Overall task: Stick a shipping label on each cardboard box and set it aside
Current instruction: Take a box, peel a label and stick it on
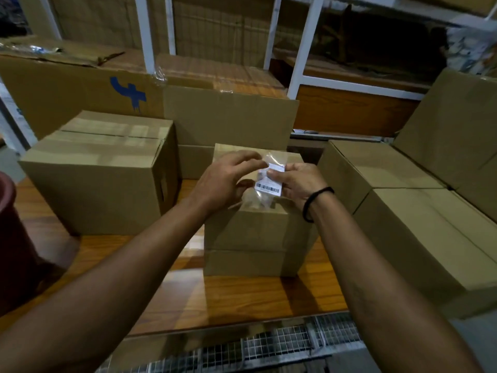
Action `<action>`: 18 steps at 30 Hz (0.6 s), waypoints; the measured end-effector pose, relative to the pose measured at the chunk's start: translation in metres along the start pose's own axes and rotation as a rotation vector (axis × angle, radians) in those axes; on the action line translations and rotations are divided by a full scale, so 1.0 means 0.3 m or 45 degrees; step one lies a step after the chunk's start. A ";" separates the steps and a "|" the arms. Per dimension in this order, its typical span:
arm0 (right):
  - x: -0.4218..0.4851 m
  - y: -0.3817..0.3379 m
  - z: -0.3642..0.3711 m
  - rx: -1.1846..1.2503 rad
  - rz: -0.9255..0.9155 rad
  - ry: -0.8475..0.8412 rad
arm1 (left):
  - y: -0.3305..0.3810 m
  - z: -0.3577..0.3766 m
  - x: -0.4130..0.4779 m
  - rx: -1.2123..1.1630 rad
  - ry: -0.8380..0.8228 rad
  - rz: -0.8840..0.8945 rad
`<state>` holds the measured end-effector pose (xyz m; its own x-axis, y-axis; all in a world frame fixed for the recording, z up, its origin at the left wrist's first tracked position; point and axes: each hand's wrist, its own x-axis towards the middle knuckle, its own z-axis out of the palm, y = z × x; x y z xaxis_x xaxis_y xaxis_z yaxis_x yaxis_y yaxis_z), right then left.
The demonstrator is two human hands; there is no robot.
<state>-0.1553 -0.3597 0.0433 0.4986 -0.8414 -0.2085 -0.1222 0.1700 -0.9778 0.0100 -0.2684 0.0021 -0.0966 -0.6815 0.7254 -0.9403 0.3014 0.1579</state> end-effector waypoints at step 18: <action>-0.009 -0.027 0.264 -0.512 -0.672 -0.622 | 0.071 -0.283 -0.195 -0.714 0.324 -0.977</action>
<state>-0.0877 -0.3181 0.0502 0.8823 -0.4255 0.2014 -0.0192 -0.4601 -0.8877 0.0234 -0.1655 0.0201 0.6104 -0.6803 0.4057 -0.4214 0.1548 0.8936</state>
